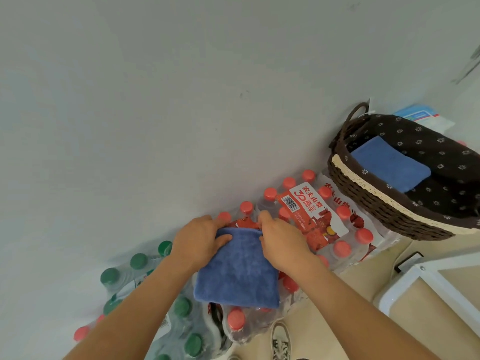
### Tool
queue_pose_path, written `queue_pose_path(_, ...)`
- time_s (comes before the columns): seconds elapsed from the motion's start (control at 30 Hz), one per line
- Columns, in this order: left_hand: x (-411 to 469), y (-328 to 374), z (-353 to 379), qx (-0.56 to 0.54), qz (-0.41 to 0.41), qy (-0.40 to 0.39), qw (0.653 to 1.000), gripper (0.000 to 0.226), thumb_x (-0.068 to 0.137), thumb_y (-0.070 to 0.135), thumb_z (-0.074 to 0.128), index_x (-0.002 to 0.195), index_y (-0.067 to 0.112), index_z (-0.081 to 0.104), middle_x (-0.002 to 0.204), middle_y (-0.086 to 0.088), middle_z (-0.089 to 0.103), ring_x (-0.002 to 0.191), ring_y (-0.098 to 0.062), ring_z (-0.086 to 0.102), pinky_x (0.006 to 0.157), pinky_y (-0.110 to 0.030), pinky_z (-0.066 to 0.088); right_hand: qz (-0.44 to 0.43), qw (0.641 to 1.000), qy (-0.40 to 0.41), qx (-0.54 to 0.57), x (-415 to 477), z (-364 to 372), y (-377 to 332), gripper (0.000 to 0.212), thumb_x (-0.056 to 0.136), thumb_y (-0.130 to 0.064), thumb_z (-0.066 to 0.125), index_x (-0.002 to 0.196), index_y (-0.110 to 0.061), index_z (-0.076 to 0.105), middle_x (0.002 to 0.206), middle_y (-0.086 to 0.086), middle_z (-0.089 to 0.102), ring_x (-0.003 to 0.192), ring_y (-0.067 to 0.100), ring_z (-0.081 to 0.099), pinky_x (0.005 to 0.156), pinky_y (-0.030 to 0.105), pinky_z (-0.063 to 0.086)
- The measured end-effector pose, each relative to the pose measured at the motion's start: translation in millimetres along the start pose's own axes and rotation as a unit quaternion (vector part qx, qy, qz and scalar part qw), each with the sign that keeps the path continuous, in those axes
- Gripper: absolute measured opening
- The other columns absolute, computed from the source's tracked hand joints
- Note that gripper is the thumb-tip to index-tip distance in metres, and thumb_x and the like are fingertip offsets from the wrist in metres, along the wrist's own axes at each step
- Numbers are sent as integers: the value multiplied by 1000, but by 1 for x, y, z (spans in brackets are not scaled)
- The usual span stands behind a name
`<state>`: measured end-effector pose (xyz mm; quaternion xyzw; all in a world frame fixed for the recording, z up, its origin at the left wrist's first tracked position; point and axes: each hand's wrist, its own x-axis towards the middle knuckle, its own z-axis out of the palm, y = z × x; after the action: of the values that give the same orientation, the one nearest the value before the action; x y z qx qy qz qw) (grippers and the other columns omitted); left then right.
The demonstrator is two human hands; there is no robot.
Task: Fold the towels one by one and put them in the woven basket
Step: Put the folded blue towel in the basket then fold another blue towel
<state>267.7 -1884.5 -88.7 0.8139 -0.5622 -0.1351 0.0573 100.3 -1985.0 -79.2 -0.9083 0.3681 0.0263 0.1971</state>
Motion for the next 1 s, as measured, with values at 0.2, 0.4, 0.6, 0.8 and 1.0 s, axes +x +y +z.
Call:
queue_pose_path(0.2,1,-2,-2,14,29,-2,999,30,91,49,50,111,27,54,101,2,53,96,-18,51,75,-31,47,0,998,-51,-43,8,-10,5,19,90,-18,57,107,-12,52,106,9,62,97,29,57,65,34,36)
queue_pose_path(0.4,1,-4,-3,-143,-15,-39,989,24,85,39,65,102,24,56,93,6,65,83,-13,58,66,-20,40,-14,990,-137,33,20,-14,11,22,85,-10,56,106,-9,61,109,9,59,93,25,59,77,37,52)
queue_pose_path(0.6,-6,-10,-17,-275,-84,-53,956,21,72,34,81,79,22,65,70,10,63,63,-5,54,56,-17,42,-45,968,-209,134,23,-47,7,39,77,-7,58,114,-15,68,109,-1,69,98,17,63,85,34,53)
queue_pose_path(0.8,-28,8,-83,-182,47,230,955,22,70,26,79,80,26,60,73,12,60,69,-8,52,59,-18,41,-162,982,30,87,10,-123,-11,28,73,-11,62,96,-27,66,91,-13,63,82,7,56,76,27,44)
queue_pose_path(1.0,-56,8,-22,20,205,157,966,25,67,28,63,89,17,56,98,0,66,86,-23,63,72,-31,46,-225,971,28,-79,-30,-52,-3,23,72,-10,61,95,-16,60,93,3,56,82,24,55,68,38,47)
